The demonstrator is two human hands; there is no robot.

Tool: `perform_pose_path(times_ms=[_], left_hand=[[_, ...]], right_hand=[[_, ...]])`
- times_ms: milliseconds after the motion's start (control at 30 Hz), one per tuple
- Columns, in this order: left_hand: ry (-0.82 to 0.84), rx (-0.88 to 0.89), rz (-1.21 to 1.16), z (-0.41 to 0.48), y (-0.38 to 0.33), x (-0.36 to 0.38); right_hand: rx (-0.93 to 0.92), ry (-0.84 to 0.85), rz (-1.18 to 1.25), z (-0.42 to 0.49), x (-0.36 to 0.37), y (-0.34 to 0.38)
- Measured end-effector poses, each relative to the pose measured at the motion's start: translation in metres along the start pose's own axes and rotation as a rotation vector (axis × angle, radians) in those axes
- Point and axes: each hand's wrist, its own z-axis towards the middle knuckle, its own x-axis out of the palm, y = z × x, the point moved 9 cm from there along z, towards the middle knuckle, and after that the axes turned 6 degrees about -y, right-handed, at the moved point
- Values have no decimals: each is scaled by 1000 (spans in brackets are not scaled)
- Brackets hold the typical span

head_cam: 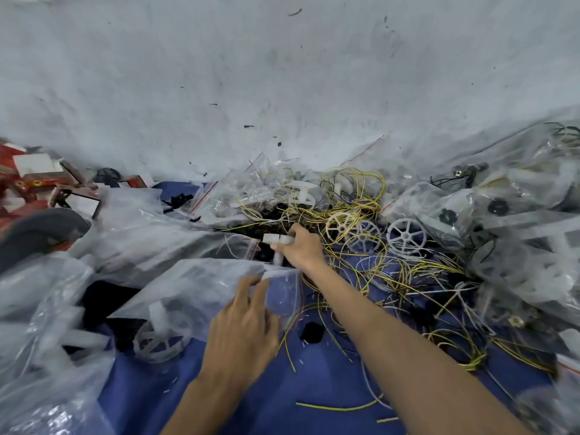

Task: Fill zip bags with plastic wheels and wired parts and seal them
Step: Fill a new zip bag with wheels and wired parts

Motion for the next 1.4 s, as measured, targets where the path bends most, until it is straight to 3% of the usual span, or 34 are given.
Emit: perform_pose_path(times_ms=[133,200,267,333,400,433,533,733,867,1067,1300,1400], left_hand=[[-31,-68,-27,-1,8,-2],[-47,-87,-78,-3,8,-2],[-62,-90,-145,-8,5,-1],[-77,-140,-225,-12,7,2],[-92,-191,-279,-14,8,3],[-99,-205,-296,-14,8,2],[-102,-207,-320,-16,7,-1],[-185,-204,-385,-15,1,-18],[-202,-177,-458,-18,-5,-21],[-254,-194,-438,-16,1,-31],[-286,21,-214,-22,-28,-39],[-308,54,-139,-21,-32,-44]], right_hand=[[-40,-110,201,-22,-59,14],[70,-99,506,-42,-83,9],[224,31,983,-65,-89,5],[369,298,1431,-89,-82,15],[444,516,1686,-104,-80,29],[433,572,1703,-107,-81,34],[278,660,1459,-113,-78,46],[-2,1029,1040,-145,-60,59],[38,934,766,-148,-46,43],[-128,925,589,-155,-49,52],[-305,698,-142,-146,-33,43],[-362,671,-336,-148,-29,40]])
